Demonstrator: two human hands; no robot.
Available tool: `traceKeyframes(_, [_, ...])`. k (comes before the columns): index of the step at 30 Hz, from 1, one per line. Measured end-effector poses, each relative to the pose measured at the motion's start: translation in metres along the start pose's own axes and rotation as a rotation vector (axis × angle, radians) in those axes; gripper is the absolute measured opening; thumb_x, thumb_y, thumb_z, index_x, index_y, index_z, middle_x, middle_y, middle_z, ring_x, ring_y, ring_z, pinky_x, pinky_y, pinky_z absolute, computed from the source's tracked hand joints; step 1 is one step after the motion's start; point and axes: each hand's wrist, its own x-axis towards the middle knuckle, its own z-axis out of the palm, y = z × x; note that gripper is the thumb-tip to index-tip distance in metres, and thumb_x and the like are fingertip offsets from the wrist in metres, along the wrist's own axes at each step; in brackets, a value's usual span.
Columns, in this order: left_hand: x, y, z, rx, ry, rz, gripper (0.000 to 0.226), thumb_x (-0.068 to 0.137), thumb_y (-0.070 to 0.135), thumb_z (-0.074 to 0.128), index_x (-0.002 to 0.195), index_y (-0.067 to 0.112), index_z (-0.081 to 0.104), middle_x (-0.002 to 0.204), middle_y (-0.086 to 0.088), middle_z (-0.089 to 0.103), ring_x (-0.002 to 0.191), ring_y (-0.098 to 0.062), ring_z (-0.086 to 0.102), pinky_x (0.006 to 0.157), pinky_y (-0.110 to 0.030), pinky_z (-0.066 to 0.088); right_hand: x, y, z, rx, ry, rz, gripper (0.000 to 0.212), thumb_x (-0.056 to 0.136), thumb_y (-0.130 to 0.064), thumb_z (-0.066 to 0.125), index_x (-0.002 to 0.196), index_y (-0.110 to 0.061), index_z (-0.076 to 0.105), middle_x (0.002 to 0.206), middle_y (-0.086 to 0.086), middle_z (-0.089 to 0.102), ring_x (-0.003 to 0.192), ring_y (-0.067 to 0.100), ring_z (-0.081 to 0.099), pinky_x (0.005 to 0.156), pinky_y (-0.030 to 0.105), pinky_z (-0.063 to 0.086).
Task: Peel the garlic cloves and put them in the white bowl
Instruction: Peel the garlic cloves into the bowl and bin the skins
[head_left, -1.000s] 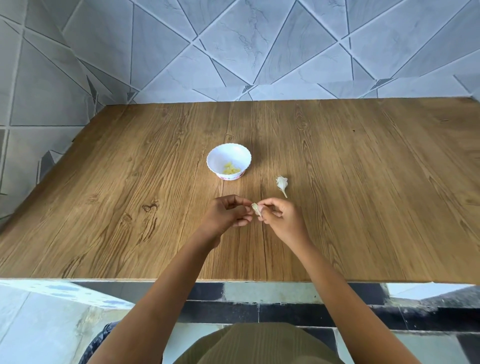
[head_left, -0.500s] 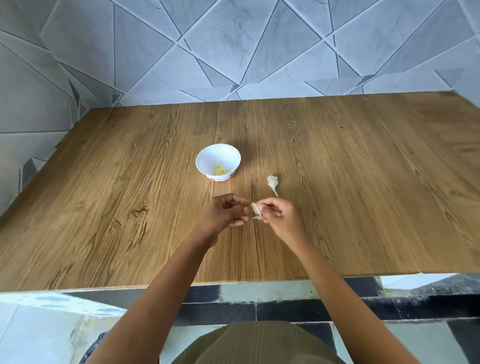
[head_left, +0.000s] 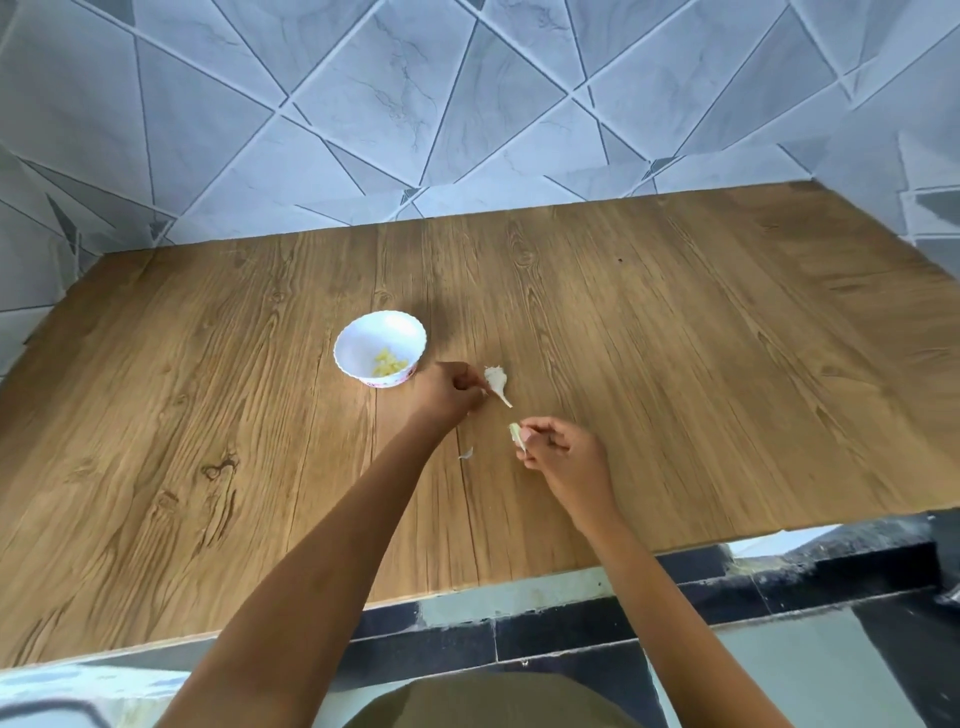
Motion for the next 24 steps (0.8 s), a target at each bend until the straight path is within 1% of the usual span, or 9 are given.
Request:
traceKeyframes(4, [-0.005,-0.002,-0.005,0.015,-0.024,0.008,0.016,0.083,0.005,0.066,0.096,0.011,0.073,0.084,-0.003,0.067,0.072,-0.012,0.057,0.066,-0.026,0.047,-0.001,-0.003,0.006,0.098,-0.043,0.057,0.020,0.091,-0.007,0.059,0.110,-0.006,0.066,0.089,0.000,0.069,0.076,0.005,0.068,0.070,0.019,0.055])
traceKeyframes(6, [-0.016,-0.004,-0.014,-0.044,0.039,0.008,0.018,0.085,0.003,0.063,0.098,0.010,0.072,0.082,0.000,0.066,0.067,-0.010,0.056,0.069,-0.029,0.050,-0.002,-0.006,0.012,0.194,-0.052,0.101,0.022,0.091,-0.005,0.058,0.111,-0.008,0.065,0.091,0.002,0.069,0.081,0.010,0.069,0.072,0.019,0.055])
traceKeyframes(9, [-0.046,-0.005,-0.028,-0.163,0.038,0.048,0.020,0.085,-0.001,0.061,0.097,0.010,0.072,0.075,0.006,0.065,0.056,-0.003,0.056,0.062,-0.021,0.048,-0.002,-0.015,0.023,0.380,-0.074,0.194,0.018,0.090,0.000,0.056,0.100,-0.010,0.067,0.084,0.006,0.067,0.080,0.016,0.067,0.068,0.018,0.055])
traceKeyframes(11, [-0.068,-0.005,-0.037,-0.234,-0.054,0.099,0.019,0.085,-0.003,0.063,0.096,0.011,0.071,0.076,0.002,0.068,0.062,-0.005,0.061,0.064,-0.021,0.052,-0.001,-0.020,0.034,0.452,-0.105,0.257,0.011,0.089,-0.001,0.058,0.093,-0.008,0.066,0.080,0.008,0.067,0.074,0.014,0.067,0.066,0.018,0.055])
traceKeyframes(13, [-0.082,-0.009,-0.043,-0.267,-0.114,0.152,0.017,0.082,0.000,0.068,0.094,0.011,0.070,0.083,-0.004,0.071,0.072,-0.011,0.065,0.073,-0.027,0.056,-0.002,-0.023,0.045,0.501,-0.132,0.323,0.003,0.088,-0.005,0.062,0.088,-0.008,0.063,0.081,0.009,0.069,0.072,0.012,0.069,0.066,0.020,0.056])
traceKeyframes(16, [-0.093,-0.018,-0.052,-0.313,-0.071,0.143,0.014,0.079,0.004,0.073,0.093,0.006,0.071,0.089,-0.011,0.072,0.079,-0.021,0.068,0.080,-0.038,0.056,-0.003,-0.023,0.059,0.547,-0.192,0.377,0.005,0.087,-0.007,0.064,0.085,-0.009,0.060,0.078,0.008,0.071,0.072,0.010,0.069,0.068,0.019,0.056])
traceKeyframes(19, [-0.101,-0.025,-0.059,-0.340,-0.002,0.098,0.010,0.082,0.003,0.070,0.088,0.010,0.072,0.084,-0.012,0.072,0.080,-0.034,0.068,0.079,-0.042,0.057,-0.006,-0.023,0.064,0.493,-0.282,0.348,0.003,0.086,-0.011,0.065,0.086,-0.008,0.063,0.079,0.005,0.072,0.078,0.013,0.069,0.071,0.020,0.056])
traceKeyframes(22, [-0.104,-0.030,-0.066,-0.317,0.020,0.052,0.009,0.083,0.002,0.068,0.086,0.009,0.073,0.077,-0.012,0.071,0.072,-0.026,0.067,0.075,-0.040,0.057,-0.007,-0.021,0.065,0.287,-0.350,0.198,0.004,0.085,-0.012,0.067,0.087,-0.008,0.067,0.079,0.006,0.070,0.074,0.013,0.067,0.071,0.021,0.056])
traceKeyframes(24, [-0.105,-0.030,-0.069,-0.305,-0.015,0.038,0.008,0.084,0.004,0.068,0.090,0.002,0.072,0.076,-0.013,0.070,0.071,-0.021,0.066,0.071,-0.032,0.058,-0.007,-0.020,0.064,0.169,-0.384,0.074,0.004,0.087,-0.010,0.065,0.085,-0.009,0.068,0.073,0.003,0.068,0.068,0.010,0.064,0.067,0.020,0.054])
